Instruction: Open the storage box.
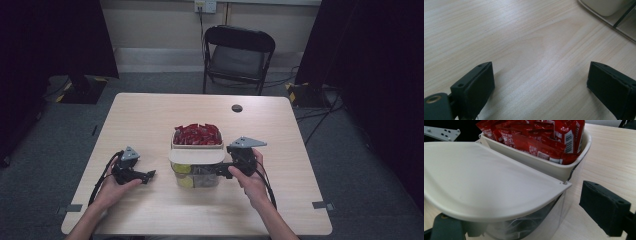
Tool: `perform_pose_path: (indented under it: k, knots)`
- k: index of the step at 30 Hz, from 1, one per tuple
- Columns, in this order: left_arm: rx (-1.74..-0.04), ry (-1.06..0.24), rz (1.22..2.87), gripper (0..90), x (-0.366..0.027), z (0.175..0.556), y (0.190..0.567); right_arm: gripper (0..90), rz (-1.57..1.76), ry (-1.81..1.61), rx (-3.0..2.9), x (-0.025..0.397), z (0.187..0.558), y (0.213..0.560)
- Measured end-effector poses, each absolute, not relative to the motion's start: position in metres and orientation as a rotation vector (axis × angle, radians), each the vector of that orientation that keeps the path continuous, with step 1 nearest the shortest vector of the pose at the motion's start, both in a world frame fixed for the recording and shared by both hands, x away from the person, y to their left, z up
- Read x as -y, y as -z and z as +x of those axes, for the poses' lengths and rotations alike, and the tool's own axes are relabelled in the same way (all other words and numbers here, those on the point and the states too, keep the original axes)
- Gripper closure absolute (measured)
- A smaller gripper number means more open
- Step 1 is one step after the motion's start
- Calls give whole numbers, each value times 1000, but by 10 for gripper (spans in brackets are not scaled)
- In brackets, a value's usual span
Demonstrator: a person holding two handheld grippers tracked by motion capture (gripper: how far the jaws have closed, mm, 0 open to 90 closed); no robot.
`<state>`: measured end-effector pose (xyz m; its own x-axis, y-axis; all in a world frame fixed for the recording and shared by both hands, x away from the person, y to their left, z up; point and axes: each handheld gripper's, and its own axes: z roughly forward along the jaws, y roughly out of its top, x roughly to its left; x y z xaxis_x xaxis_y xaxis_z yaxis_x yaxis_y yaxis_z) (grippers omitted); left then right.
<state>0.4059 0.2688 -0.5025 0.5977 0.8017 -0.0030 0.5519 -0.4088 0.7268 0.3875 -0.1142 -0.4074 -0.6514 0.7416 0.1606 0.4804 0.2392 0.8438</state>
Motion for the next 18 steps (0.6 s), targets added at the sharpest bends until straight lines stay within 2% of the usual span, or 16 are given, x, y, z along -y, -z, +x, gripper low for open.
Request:
perform_pose_path:
  k: [18]
  knots:
    - [-1065,-455,2121,69,-269,406,503,141,1152,-1404,-2227,114,403,407]
